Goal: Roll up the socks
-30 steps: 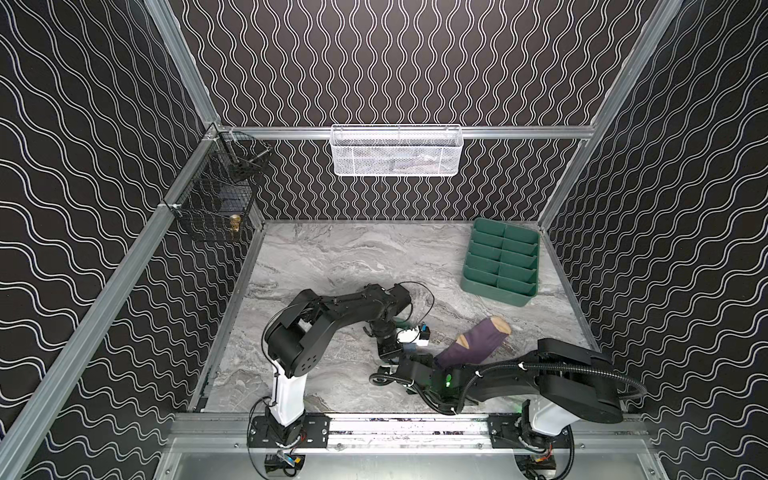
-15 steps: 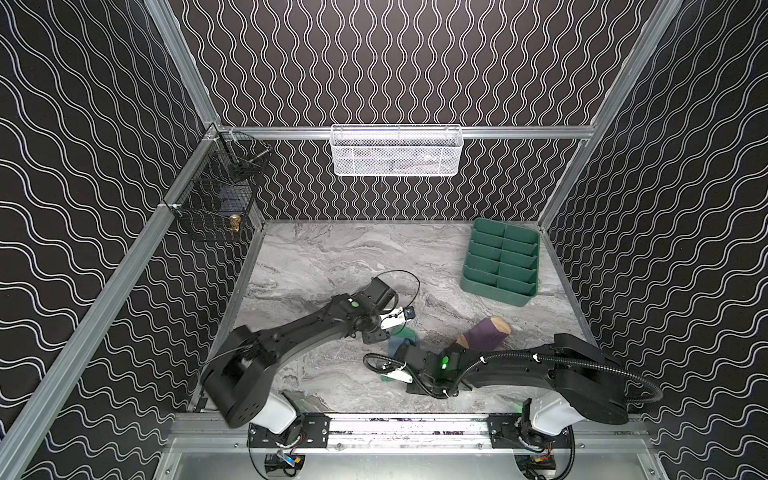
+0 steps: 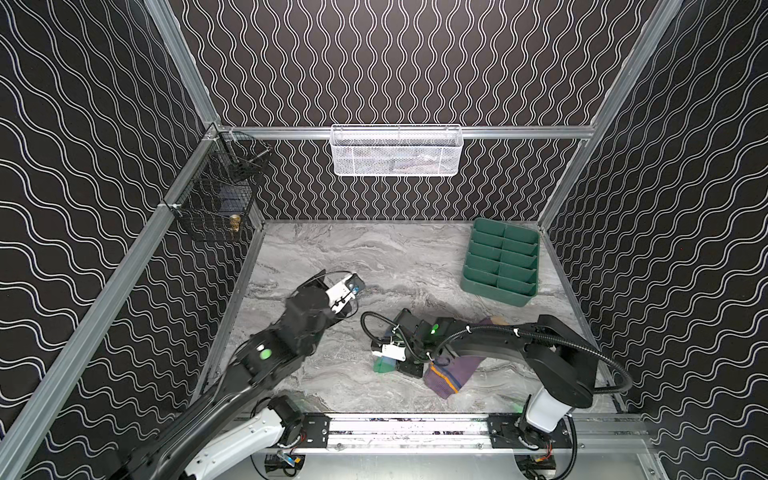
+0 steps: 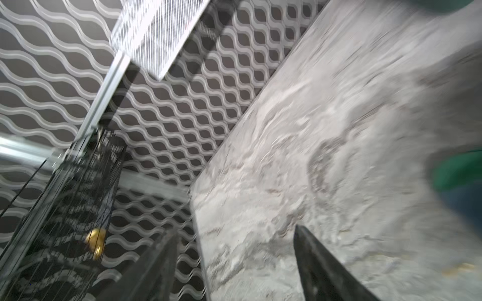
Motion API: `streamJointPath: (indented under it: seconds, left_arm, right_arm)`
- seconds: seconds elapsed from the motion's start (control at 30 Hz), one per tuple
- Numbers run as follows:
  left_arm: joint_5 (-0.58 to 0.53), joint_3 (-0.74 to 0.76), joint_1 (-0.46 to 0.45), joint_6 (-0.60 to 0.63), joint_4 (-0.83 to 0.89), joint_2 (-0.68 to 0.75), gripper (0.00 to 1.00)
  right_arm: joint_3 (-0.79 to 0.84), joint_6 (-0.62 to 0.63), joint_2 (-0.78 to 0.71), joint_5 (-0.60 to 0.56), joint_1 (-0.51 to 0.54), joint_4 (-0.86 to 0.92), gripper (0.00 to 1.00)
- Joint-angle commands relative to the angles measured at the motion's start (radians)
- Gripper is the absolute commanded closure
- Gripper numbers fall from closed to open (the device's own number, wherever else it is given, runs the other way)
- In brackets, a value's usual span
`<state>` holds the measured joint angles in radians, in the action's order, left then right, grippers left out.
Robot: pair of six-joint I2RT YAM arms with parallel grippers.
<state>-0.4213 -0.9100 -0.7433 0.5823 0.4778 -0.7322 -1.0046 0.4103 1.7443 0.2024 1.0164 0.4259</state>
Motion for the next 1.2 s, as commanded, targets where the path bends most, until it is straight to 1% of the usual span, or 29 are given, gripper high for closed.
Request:
streamJointPath:
  seconds: [0.0,0.03,0.07,0.13,0.23,0.3,0.33,0.37,0.43,0.5,0.63,0.7,0.93,1.0,1.07,1.1,1.17]
  left_arm:
    - [0.446,-0.042,0.0,0.078,0.251,0.031,0.26]
    - [0.49,-0.048,0.001,0.087,0.278,0.026,0.26]
    - [0.509,-0.052,0.0,0.092,0.299,0.014,0.26]
    - [0.49,-0.039,-0.001,0.108,0.308,-0.021,0.29]
    - [0.436,0.004,-0.024,0.138,0.279,-0.084,0.3]
    - [0.371,0.046,-0.088,0.148,0.23,-0.118,0.3]
    - [0.329,0.076,-0.141,0.158,0.201,-0.136,0.29]
    - [0.264,0.108,-0.2,0.166,0.168,-0.157,0.29]
    - [0.172,0.168,-0.28,0.192,0.104,-0.211,0.27]
    - [0.14,0.201,-0.327,0.2,0.053,-0.279,0.26]
    - [0.171,0.254,-0.344,0.206,-0.071,-0.393,0.25]
    - [0.161,0.274,-0.345,0.216,-0.116,-0.444,0.24]
    - [0.128,0.272,-0.345,0.203,-0.185,-0.622,0.23]
    - [0.131,0.265,-0.344,0.189,-0.195,-0.668,0.25]
    - [0.146,0.254,-0.344,0.172,-0.197,-0.702,0.31]
    - [0.15,0.252,-0.344,0.172,-0.202,-0.715,0.35]
    - [0.153,0.242,-0.344,0.166,-0.194,-0.74,0.48]
  right_arm:
    - [-0.042,0.058,0.056,0.112,-0.033,0.129,1.0]
    - [-0.061,0.069,0.076,0.139,-0.045,0.149,1.0]
    - [-0.086,0.08,0.106,0.17,-0.061,0.173,1.0]
    - [-0.131,0.095,0.174,0.222,-0.092,0.213,1.0]
    - [-0.179,0.109,0.271,0.26,-0.136,0.249,1.0]
    - [-0.189,0.117,0.313,0.264,-0.157,0.251,1.0]
    - [-0.19,0.124,0.33,0.261,-0.164,0.249,1.0]
    - [-0.193,0.129,0.343,0.257,-0.173,0.245,1.0]
    - [-0.206,0.123,0.366,0.238,-0.186,0.244,0.99]
    - [-0.23,0.128,0.391,0.231,-0.199,0.256,0.97]
    - [-0.26,0.144,0.405,0.232,-0.212,0.267,0.95]
    - [-0.268,0.156,0.408,0.233,-0.217,0.271,0.95]
    - [-0.276,0.178,0.414,0.229,-0.224,0.288,0.94]
    - [-0.279,0.179,0.415,0.23,-0.224,0.289,0.95]
    - [-0.284,0.179,0.419,0.233,-0.224,0.292,0.95]
    - [-0.284,0.179,0.42,0.233,-0.223,0.29,0.95]
    - [-0.285,0.179,0.419,0.236,-0.223,0.29,0.94]
